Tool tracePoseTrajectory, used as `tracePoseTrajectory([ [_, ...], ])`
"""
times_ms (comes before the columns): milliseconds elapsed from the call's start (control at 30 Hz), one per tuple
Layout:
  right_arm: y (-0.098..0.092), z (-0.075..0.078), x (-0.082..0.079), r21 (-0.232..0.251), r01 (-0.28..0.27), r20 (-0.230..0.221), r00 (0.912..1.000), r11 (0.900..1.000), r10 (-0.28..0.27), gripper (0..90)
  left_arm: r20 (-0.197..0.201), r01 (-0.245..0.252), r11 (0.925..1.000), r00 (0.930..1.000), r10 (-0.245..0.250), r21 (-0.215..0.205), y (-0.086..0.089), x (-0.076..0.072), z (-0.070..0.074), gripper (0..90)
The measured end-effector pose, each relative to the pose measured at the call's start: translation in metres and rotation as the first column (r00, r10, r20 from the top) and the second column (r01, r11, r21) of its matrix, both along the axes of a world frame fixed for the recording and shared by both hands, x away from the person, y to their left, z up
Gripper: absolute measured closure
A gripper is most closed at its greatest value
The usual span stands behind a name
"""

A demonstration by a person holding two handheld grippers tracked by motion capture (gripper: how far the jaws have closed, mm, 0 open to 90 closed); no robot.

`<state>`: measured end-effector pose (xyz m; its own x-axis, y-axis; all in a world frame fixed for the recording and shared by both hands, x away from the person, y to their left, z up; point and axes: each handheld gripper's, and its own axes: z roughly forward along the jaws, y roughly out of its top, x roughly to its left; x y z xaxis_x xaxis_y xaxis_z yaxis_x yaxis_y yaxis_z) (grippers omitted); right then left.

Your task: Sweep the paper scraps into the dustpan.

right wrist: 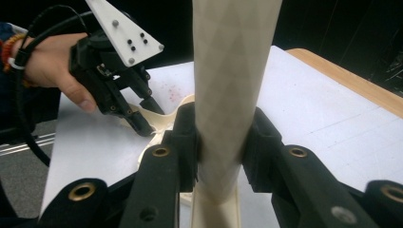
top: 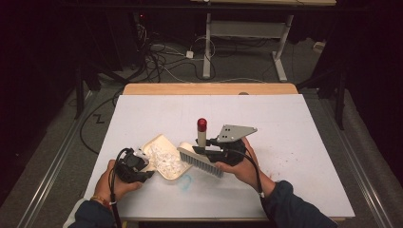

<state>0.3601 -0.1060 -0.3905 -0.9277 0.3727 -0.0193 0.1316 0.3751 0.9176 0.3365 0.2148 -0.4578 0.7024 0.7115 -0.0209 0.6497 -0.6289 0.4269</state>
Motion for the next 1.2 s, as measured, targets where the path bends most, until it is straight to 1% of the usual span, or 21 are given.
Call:
tracePoseTrajectory([
  [67,-0.001,0.002,-0.001,-0.003,0.002,0.005,1.0,1.0,-0.002,71.3,-0.001,-0.002,1.0,1.0,0.002,0.002,0.0,0.0,0.0,63.4],
  [100,-0.005,0.006,-0.003,0.004,0.009,0.02,0.9998,1.0,-0.009,71.3,-0.001,-0.001,1.0,1.0,0.001,0.003,-0.001,0.0,0.0,63.4],
  [200,-0.008,0.011,-0.004,0.017,0.009,0.015,0.9998,1.0,-0.01,71.3,0.001,0.0,1.0,1.0,0.0,0.002,0.0,0.0,0.0,63.3],
  [233,-0.011,0.015,-0.005,0.027,0.016,0.028,0.9995,0.999,-0.017,71.3,0.003,0.001,1.0,1.0,-0.001,0.003,0.0,0.0,0.0,63.4],
  [300,-0.013,0.018,-0.006,0.034,0.021,0.03,0.9993,0.999,-0.022,71.3,0.003,0.001,1.0,1.0,-0.001,0.005,0.0,0.0,0.0,63.4],
  [367,-0.013,0.019,-0.006,0.036,0.022,0.03,0.9993,0.999,-0.023,71.3,0.002,-0.001,1.0,1.0,0.001,0.006,-0.001,-0.001,0.0,63.4],
  [500,-0.003,0.013,-0.011,0.024,0.003,0.019,0.9998,1.0,-0.004,71.3,0.006,-0.001,0.9999,1.0,0.001,0.013,-0.002,-0.001,0.001,63.4],
  [567,-0.001,0.012,-0.012,0.017,0.002,0.032,0.9995,1.0,-0.002,71.3,0.007,0.0,0.9999,1.0,0.0,0.012,-0.001,-0.001,0.001,63.4],
  [667,-0.005,0.014,-0.01,-0.002,0.042,0.067,0.9969,0.999,-0.042,71.3,0.005,0.0,0.9999,1.0,0.0,0.014,-0.001,-0.002,0.001,63.4],
  [733,-0.008,0.013,-0.007,-0.032,0.081,0.084,0.9934,0.996,-0.078,71.3,0.001,-0.003,0.9998,1.0,0.003,0.017,-0.002,-0.002,0.001,63.4],
  [767,-0.008,0.011,-0.006,-0.053,0.103,0.103,0.9899,0.993,-0.097,71.3,0.001,-0.003,0.9998,1.0,0.003,0.017,-0.002,-0.002,0.001,63.4],
  [800,-0.007,0.009,-0.005,-0.084,0.12,0.119,0.9869,0.989,-0.109,71.3,-0.001,0.0,0.9995,1.0,0.0,0.031,-0.002,-0.004,0.003,63.4],
  [833,-0.007,0.009,-0.005,-0.084,0.12,0.119,0.9869,0.989,-0.109,71.3,-0.001,0.0,0.9995,1.0,0.0,0.031,-0.002,-0.004,0.003,63.4],
  [867,-0.004,0.002,-0.003,-0.128,0.13,0.12,0.9861,0.983,-0.114,71.3,0.0,-0.001,0.9993,1.0,0.001,0.036,-0.003,-0.004,0.004,63.4],
  [933,0.0,-0.004,-0.002,-0.145,0.113,0.094,0.9905,0.983,-0.1,71.3,0.002,-0.011,0.9994,0.9999,0.011,0.033,-0.004,-0.007,0.006,63.4],
  [1000,0.003,-0.007,-0.003,-0.143,0.082,0.067,0.9951,0.986,-0.073,71.3,0.006,-0.013,0.9991,0.9999,0.013,0.04,-0.005,-0.008,0.008,63.4],
  [1033,0.003,-0.007,-0.003,-0.143,0.082,0.067,0.9951,0.986,-0.073,71.3,0.006,-0.013,0.9991,0.9999,0.013,0.04,-0.005,-0.008,0.008,63.4],
  [1067,0.007,-0.008,-0.007,-0.119,0.055,0.04,0.9979,0.991,-0.05,71.3,0.01,-0.016,0.9991,0.9998,0.015,0.04,-0.006,-0.008,0.009,63.4],
  [1100,0.009,-0.007,-0.009,-0.109,0.035,0.028,0.9991,0.993,-0.032,71.3,0.01,-0.016,0.9991,0.9998,0.015,0.04,-0.006,-0.008,0.009,63.4],
  [1167,0.011,-0.007,-0.01,-0.099,0.02,0.022,0.9996,0.995,-0.018,71.3,0.012,-0.017,0.999,0.9998,0.016,0.042,-0.007,-0.009,0.009,63.4],
  [1200,0.013,-0.006,-0.015,-0.078,-0.002,0.03,0.9995,0.997,0.004,71.3,0.013,-0.017,0.9991,0.9998,0.017,0.039,-0.007,-0.009,0.009,63.4],
])
